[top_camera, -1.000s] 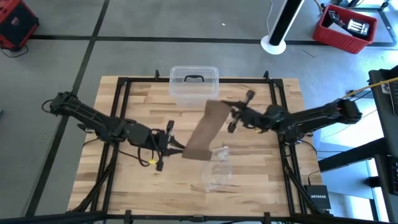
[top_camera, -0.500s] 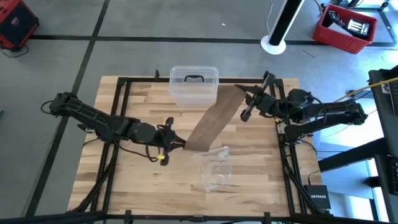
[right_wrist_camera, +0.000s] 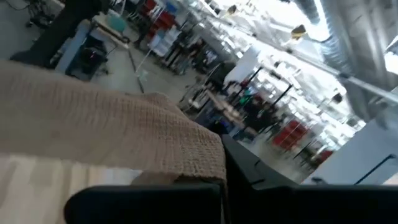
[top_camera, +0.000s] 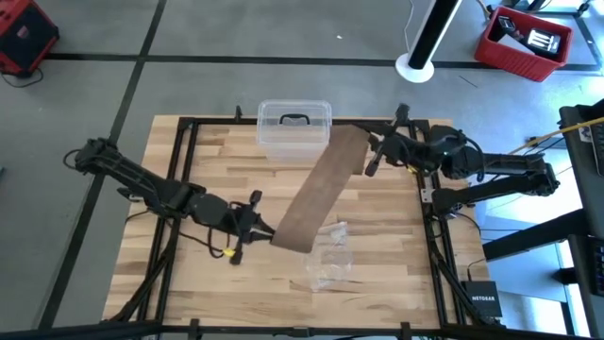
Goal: Roll bandage
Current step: Roll the brown bandage
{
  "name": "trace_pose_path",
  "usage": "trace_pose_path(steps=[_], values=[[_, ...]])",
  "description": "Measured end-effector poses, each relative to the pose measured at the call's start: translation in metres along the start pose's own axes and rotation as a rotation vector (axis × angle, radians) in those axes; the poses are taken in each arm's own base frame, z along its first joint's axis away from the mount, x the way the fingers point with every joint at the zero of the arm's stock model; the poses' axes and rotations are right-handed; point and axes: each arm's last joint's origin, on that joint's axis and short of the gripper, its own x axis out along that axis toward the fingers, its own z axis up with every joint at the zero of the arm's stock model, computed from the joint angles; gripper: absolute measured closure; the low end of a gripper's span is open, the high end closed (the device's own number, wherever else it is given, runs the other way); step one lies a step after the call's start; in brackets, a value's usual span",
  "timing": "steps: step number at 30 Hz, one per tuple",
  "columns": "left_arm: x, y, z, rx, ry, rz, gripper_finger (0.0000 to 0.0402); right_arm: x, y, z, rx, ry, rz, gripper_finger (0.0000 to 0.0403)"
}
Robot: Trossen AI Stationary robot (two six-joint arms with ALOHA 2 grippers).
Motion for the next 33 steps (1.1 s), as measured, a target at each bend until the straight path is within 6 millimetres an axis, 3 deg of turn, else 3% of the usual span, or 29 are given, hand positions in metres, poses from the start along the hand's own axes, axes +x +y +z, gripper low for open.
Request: trace_pose_path(steps=[6,11,23,28,33], values=[[-0.024,-0.007,0.017,0.032,-0.095,-0.02,0.0387,0.007,-0.002,-0.014,0.05,0.016,0.104,0.0402],[-0.043,-0.003,0.036,0.076,-0.258,-0.003,0.0387,0.023,0.011,-0.03,0.089,0.04,0.189,0.0402],[-0.079,0.025,0.066,0.127,-0.498,0.326,0.0387,0.067,0.083,-0.083,0.321,0.053,0.423,0.0402],[-0.077,0.042,0.069,0.15,-0.518,0.424,0.0387,0.078,0.112,-0.083,0.361,0.016,0.49,0.0402],[-0.074,0.059,0.068,0.179,-0.494,0.516,0.0387,0.073,0.13,-0.073,0.405,-0.01,0.546,0.0402]])
